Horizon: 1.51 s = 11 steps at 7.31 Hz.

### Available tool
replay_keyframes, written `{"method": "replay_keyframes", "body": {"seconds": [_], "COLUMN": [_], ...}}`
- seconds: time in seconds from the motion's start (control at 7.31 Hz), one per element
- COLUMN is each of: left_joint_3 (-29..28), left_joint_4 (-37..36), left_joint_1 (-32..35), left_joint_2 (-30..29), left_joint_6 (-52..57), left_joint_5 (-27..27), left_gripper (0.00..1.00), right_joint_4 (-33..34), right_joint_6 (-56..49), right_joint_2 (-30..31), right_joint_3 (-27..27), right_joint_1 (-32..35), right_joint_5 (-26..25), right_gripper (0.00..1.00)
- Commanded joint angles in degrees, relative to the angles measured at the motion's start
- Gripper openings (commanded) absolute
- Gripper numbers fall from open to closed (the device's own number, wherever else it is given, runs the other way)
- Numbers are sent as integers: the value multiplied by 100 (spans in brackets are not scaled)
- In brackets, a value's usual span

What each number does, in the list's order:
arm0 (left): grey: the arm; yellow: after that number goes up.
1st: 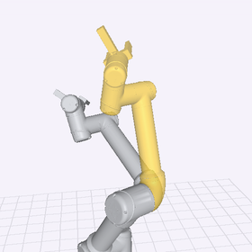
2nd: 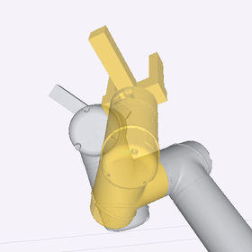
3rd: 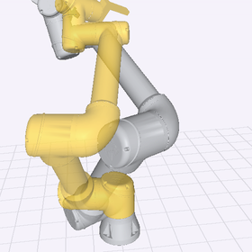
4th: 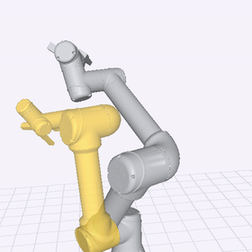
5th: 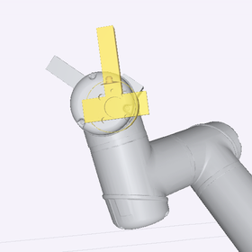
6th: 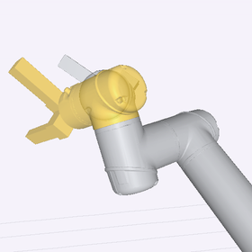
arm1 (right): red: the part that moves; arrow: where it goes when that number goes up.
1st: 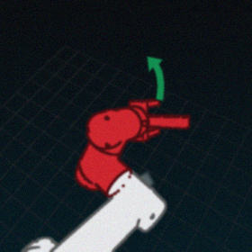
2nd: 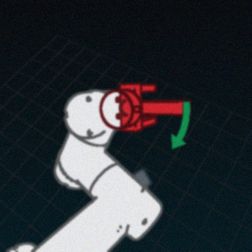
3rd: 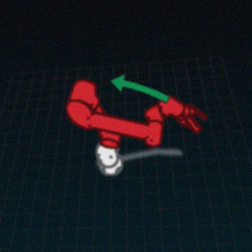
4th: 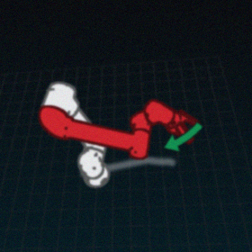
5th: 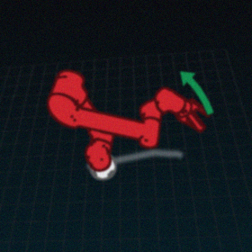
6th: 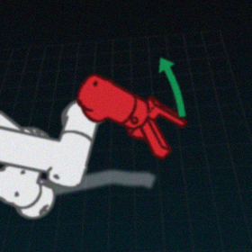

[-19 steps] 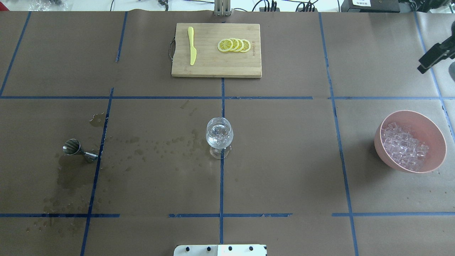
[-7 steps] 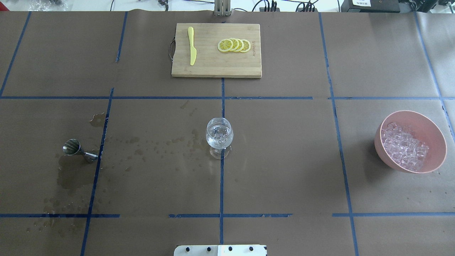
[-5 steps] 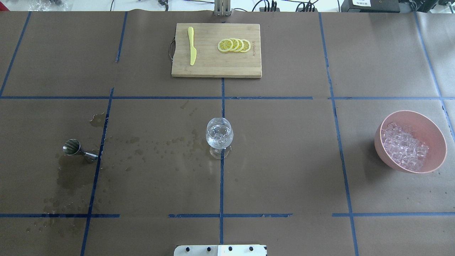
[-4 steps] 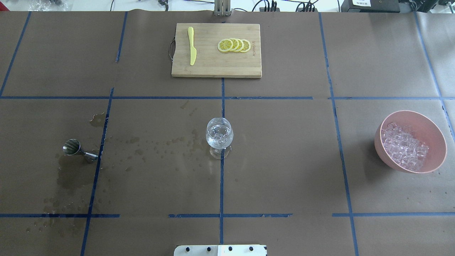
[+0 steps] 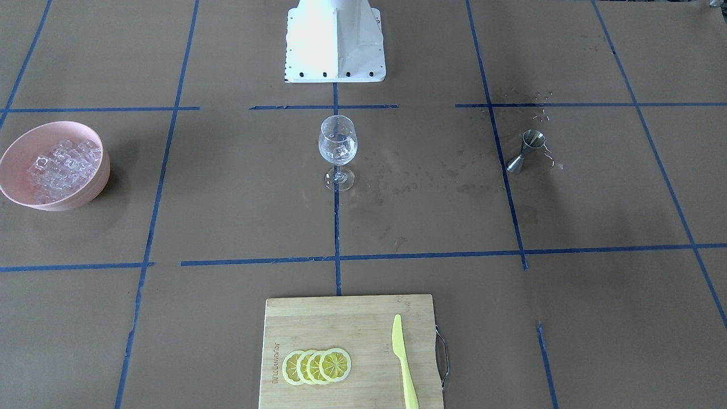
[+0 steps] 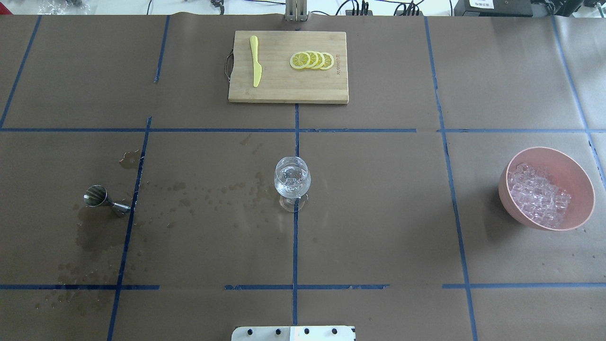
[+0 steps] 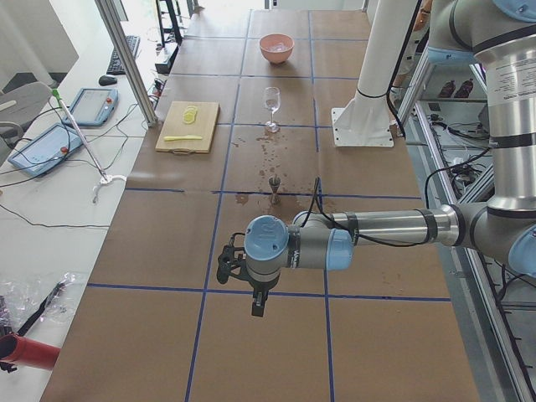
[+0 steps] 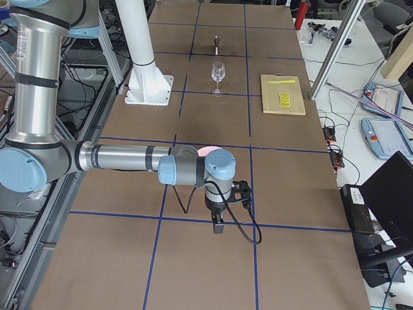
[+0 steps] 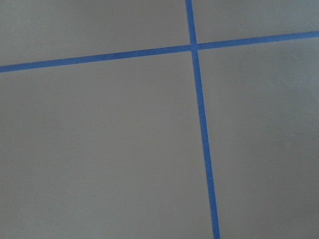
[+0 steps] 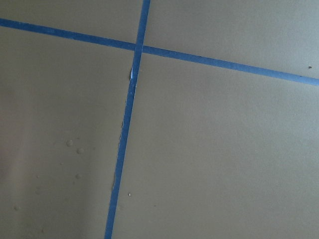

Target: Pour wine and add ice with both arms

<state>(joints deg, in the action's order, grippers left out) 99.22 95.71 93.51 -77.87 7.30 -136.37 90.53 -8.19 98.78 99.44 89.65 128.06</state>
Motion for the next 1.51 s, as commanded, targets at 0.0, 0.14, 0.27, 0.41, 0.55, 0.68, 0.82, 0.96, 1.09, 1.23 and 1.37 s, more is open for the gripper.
{"method": "replay_keyframes", "body": {"seconds": [0.0, 0.14, 0.27, 0.41, 0.55, 0.68, 0.82, 0.96, 1.09, 1.23, 1.37], "left_joint_3": [54, 54, 54, 54, 19, 36, 36, 36, 45, 28, 28], "left_joint_4": [53, 53, 53, 62, 62, 62, 71, 71, 123, 176, 185], "left_joint_1": [9, 9, 9, 9, 9, 0, 0, 0, 0, 0, 0], "left_joint_2": [0, 0, 0, 0, 0, 0, 0, 0, 0, 0, -9], "left_joint_6": [17, 26, 26, 26, 26, 44, 44, 44, 44, 44, 44], "left_joint_5": [-3, -12, -12, -12, -12, -12, -12, -12, -12, -3, -3], "left_gripper": [100, 100, 100, 100, 100, 100, 100, 100, 100, 100, 100], "right_joint_4": [0, -9, -44, -44, -44, -61, -62, -62, -70, -70, -70], "right_joint_6": [2, 2, -15, -16, -7, -7, -7, -7, -7, -7, -7], "right_joint_2": [-25, -43, -43, -43, -43, -43, -26, -8, 9, 18, 18], "right_joint_3": [23, 23, 110, 120, 111, 102, 102, 111, 102, 102, 93], "right_joint_1": [-9, -26, -35, -53, -88, -106, -106, -106, -106, -106, -106], "right_joint_5": [27, 27, 44, 44, 44, 44, 53, 53, 53, 44, 53], "right_gripper": [100, 100, 100, 100, 100, 100, 100, 100, 100, 100, 100]}}
